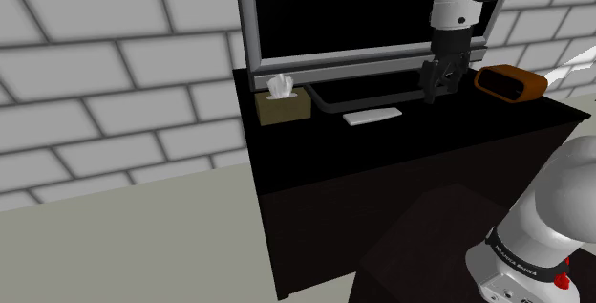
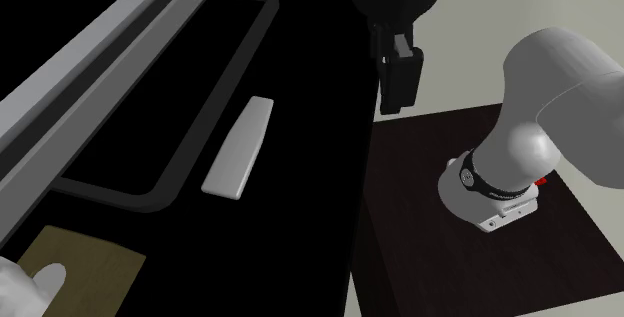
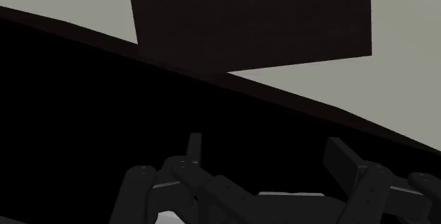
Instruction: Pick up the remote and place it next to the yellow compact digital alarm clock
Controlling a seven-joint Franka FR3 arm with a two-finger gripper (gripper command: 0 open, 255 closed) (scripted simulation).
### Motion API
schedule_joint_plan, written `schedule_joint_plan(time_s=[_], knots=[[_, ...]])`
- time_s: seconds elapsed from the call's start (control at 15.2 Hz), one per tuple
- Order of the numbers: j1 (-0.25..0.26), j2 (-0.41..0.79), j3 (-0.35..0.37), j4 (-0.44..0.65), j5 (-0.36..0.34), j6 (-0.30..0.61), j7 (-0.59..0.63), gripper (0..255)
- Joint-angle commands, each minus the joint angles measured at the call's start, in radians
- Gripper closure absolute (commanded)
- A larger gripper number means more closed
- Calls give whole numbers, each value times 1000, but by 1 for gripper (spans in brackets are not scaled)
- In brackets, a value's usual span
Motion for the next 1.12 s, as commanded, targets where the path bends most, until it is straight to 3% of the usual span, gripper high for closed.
schedule_joint_plan(time_s=[0.0, 0.33, 0.59, 1.06], knots=[[0, 0, 0, 0, 0, 0, 0, 0], [62, 97, -140, -15, -91, 161, -352, 0], [123, 213, -243, 10, -124, 293, -630, 0], [252, 461, -391, 109, -70, 496, -1128, 0]])
